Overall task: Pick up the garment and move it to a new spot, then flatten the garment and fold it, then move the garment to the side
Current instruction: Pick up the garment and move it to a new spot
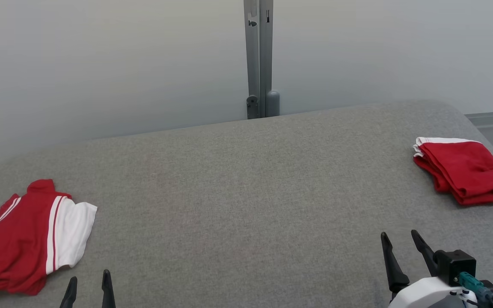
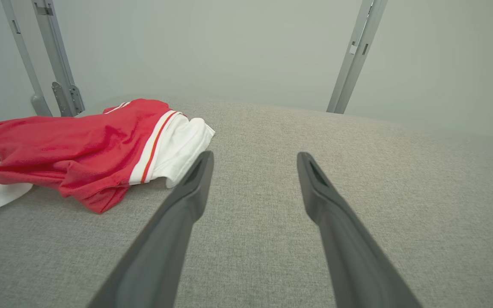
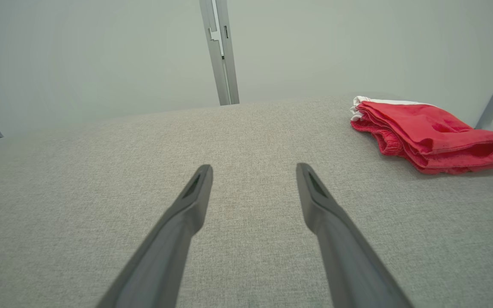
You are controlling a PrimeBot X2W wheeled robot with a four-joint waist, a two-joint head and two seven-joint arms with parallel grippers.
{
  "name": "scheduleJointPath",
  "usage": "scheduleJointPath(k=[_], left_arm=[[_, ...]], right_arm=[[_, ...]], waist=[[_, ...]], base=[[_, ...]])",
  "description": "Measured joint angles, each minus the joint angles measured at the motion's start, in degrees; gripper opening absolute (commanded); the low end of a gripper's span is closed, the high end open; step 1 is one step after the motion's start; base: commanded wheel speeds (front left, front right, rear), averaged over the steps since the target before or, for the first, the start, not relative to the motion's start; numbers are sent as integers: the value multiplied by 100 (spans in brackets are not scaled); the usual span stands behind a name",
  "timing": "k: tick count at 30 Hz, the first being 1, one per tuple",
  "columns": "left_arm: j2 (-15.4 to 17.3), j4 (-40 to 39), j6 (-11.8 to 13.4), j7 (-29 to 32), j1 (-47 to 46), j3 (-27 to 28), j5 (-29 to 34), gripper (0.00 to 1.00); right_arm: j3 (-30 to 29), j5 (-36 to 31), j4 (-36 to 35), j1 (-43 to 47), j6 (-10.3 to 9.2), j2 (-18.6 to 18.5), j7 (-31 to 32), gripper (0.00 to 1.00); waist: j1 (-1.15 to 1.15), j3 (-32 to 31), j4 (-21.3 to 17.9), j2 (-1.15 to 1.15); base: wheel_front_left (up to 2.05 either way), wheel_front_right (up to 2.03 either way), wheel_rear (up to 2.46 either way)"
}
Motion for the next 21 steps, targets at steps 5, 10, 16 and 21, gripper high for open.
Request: scheduleJointPath(k=[5,10,16,21], left_arm=[[-3,-35,-2,-1,-6,4,-10,100],[-5,-53,-1,-1,-8,33,-7,100],[-8,-86,-1,-1,-5,136,44,100],[-10,-115,-2,-1,-2,231,99,100]], right_arm=[[-5,2,-11,20,0,9,0,100],[1,26,-20,41,0,23,-1,100],[63,64,-1,53,0,49,-35,100],[130,103,56,38,0,64,-89,100]], waist=[[0,20,132,0],[0,37,357,0],[0,55,748,0],[0,74,1124,0]], base=[[0,0,0],[0,0,0],[0,0,0],[0,0,0]])
